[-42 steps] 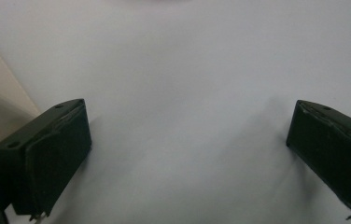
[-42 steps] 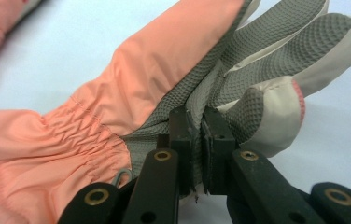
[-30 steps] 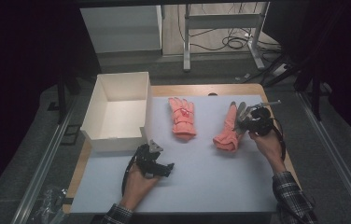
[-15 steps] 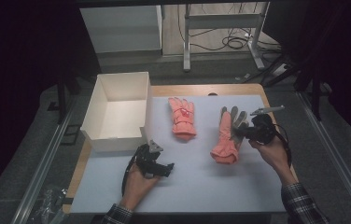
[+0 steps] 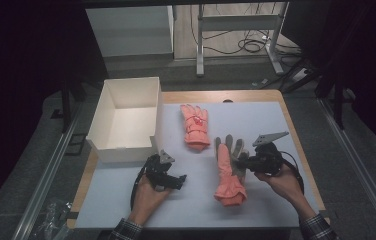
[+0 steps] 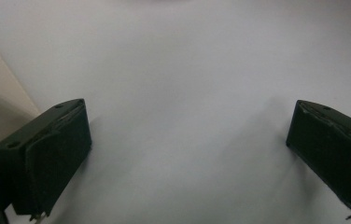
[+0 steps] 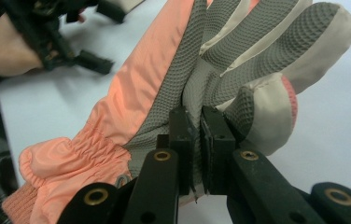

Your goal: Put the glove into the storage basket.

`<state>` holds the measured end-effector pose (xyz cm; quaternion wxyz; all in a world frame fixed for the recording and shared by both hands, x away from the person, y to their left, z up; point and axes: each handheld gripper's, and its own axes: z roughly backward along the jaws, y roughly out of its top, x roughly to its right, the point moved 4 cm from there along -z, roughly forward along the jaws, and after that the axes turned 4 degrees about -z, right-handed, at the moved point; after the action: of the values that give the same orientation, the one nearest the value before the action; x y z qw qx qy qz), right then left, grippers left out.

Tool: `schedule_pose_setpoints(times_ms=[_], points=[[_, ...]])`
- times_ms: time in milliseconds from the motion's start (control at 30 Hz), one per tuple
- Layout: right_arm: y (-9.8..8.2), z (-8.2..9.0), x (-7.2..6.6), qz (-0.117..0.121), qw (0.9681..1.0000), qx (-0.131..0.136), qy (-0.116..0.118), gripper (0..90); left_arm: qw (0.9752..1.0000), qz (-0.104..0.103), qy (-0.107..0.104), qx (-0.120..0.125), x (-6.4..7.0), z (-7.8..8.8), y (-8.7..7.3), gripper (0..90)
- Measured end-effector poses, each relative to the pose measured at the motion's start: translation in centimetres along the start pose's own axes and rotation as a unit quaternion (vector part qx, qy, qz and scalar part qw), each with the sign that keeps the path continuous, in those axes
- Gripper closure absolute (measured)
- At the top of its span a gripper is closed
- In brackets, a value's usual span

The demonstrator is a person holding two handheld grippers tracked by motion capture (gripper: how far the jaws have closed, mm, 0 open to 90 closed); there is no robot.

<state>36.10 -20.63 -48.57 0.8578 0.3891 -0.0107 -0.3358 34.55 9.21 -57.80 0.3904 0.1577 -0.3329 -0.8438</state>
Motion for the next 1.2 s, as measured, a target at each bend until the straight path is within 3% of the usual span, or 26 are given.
schedule_pose_setpoints(times_ms=[100, 267, 400, 500, 667, 933, 1200], points=[[-0.5, -1.1, -0.6, 0.004, 0.9998, -0.014, 0.012, 83.7, 1.0000, 0.000, 0.000, 0.000, 0.0, 0.0, 0.0, 0.2], [-1.4, -2.9, -0.5, 0.002, 0.9991, -0.043, 0.008, 83.5, 1.0000, -0.001, 0.000, -0.001, 0.0, 0.0, 0.0, 0.2], [-1.9, -3.6, -0.1, -0.007, 0.9988, -0.049, 0.004, 81.8, 1.0000, -0.001, 0.000, -0.001, 0.0, 0.0, 0.0, 0.2], [-1.8, -3.5, 0.2, -0.001, 0.9989, -0.045, -0.012, 69.3, 1.0000, -0.001, 0.000, -0.001, 0.0, 0.0, 0.0, 0.2], [-1.0, -2.8, 0.4, 0.002, 0.9994, -0.028, -0.021, 60.5, 1.0000, 0.001, 0.000, 0.000, 0.0, 0.0, 0.0, 0.2], [1.4, -2.3, 0.7, 0.018, 0.9988, -0.006, -0.046, 53.1, 1.0000, -0.002, 0.000, -0.001, 0.0, 0.0, 0.0, 0.2], [3.8, -3.3, 2.0, 0.015, 0.9978, 0.010, -0.063, 47.8, 1.0000, 0.000, 0.000, -0.001, 0.0, 0.0, 0.0, 0.2]])
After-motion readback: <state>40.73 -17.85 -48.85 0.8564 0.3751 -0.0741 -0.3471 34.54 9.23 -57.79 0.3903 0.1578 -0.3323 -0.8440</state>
